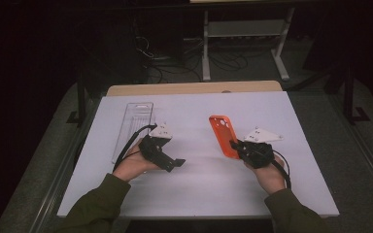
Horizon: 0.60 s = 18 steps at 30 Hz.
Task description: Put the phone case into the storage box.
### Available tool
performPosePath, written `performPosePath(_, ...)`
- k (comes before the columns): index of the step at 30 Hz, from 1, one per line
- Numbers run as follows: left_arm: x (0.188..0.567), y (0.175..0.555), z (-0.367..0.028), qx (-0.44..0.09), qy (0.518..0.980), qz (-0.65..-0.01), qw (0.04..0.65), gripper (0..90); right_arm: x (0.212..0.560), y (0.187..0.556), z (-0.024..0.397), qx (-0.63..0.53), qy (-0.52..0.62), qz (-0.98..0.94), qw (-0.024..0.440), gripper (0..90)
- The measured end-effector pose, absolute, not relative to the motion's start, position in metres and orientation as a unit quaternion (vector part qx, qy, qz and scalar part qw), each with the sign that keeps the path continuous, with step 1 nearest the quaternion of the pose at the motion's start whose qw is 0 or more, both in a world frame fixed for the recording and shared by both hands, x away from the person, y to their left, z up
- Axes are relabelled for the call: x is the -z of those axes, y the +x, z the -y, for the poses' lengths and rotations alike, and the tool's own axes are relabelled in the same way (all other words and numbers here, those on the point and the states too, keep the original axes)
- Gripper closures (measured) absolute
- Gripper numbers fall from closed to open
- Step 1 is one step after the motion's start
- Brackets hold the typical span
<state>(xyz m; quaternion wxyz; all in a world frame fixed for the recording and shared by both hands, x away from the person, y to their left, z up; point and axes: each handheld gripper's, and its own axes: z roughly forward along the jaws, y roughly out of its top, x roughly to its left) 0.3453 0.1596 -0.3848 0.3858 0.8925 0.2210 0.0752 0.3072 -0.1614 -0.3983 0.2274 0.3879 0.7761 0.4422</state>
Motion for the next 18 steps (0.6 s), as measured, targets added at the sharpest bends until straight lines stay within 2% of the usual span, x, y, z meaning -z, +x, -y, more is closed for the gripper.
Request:
performPosePath(10, 0.382, 0.346, -0.162, -0.076, 0.883, -0.231, 0.403, 0.0, 0.397, 0.299, 0.173, -0.472, 0.414, -0.749, 0.211, 82.7)
performPosePath(18, 0.380, 0.347, -0.164, -0.077, 0.877, -0.232, 0.413, 0.0, 0.398, 0.298, 0.173, -0.479, 0.407, -0.746, 0.220, 82.7)
